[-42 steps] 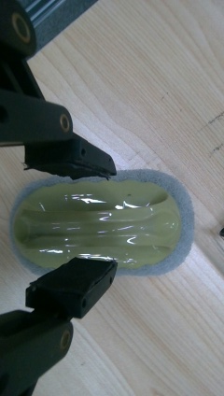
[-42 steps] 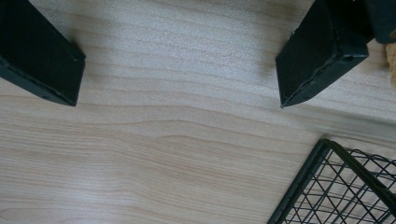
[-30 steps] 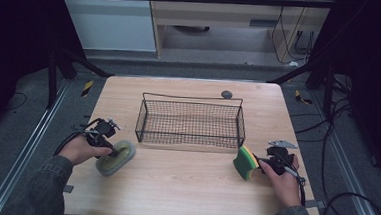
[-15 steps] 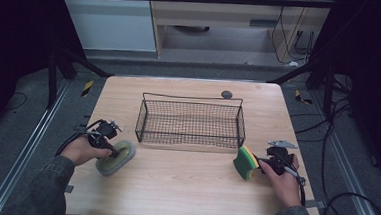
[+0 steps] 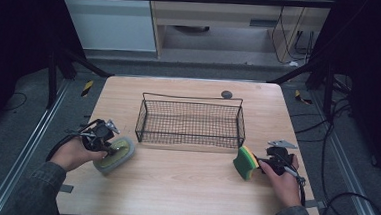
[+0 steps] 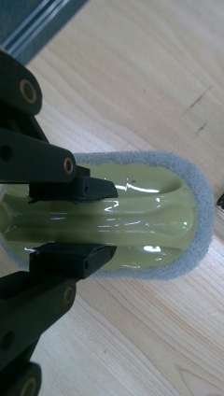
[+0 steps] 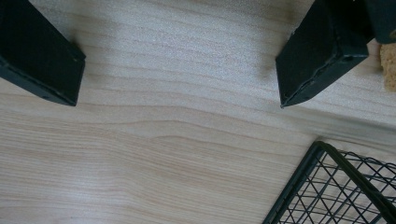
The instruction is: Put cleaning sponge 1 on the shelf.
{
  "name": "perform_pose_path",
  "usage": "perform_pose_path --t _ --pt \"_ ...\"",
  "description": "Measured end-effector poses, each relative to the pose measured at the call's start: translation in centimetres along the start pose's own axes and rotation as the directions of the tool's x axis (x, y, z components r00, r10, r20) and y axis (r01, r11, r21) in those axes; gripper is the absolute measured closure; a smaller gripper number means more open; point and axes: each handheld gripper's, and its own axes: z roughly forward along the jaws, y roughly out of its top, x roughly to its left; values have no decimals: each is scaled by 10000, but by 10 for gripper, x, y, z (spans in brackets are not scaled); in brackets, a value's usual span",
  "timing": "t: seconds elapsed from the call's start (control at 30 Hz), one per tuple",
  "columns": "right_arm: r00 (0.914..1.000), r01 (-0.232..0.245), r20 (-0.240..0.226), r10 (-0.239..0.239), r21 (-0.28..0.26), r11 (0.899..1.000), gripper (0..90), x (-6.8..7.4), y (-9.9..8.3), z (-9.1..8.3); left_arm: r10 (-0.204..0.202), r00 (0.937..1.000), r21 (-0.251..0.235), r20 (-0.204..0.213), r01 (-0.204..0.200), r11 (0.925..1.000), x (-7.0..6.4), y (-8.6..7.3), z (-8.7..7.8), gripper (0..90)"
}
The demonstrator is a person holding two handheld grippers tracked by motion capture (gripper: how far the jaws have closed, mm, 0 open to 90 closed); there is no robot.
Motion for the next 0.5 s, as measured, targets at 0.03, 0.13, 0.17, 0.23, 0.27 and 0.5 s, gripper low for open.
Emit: perform_pose_path --t 0.03,0.13,0.17,0.23,0.27,0.5 --pt "10000 -3 -1 3 -2 10000 15 0 0 0 162 9999 -99 -22 -163 9998 -1 0 -2 709" --pt "10000 -3 -2 3 -1 10000 15 0 0 0 502 9986 -236 -145 -505 9984 -4 1 -8 709" --pt "10000 -1 -2 1 -3 10000 15 0 0 0 632 9978 -295 -200 -638 9975 -6 1 -10 709" --pt "10000 -4 -3 4 1 10000 15 0 0 0 880 9957 -421 -283 -892 9951 -8 2 -14 709" --pt "10000 -2 -4 2 0 10000 15 0 0 0 983 9945 -443 -364 -999 9940 -9 3 -16 709" --pt "10000 -12 -1 12 2 10000 15 0 0 0 1400 9879 -537 -669 -1437 9882 -8 8 -25 709"
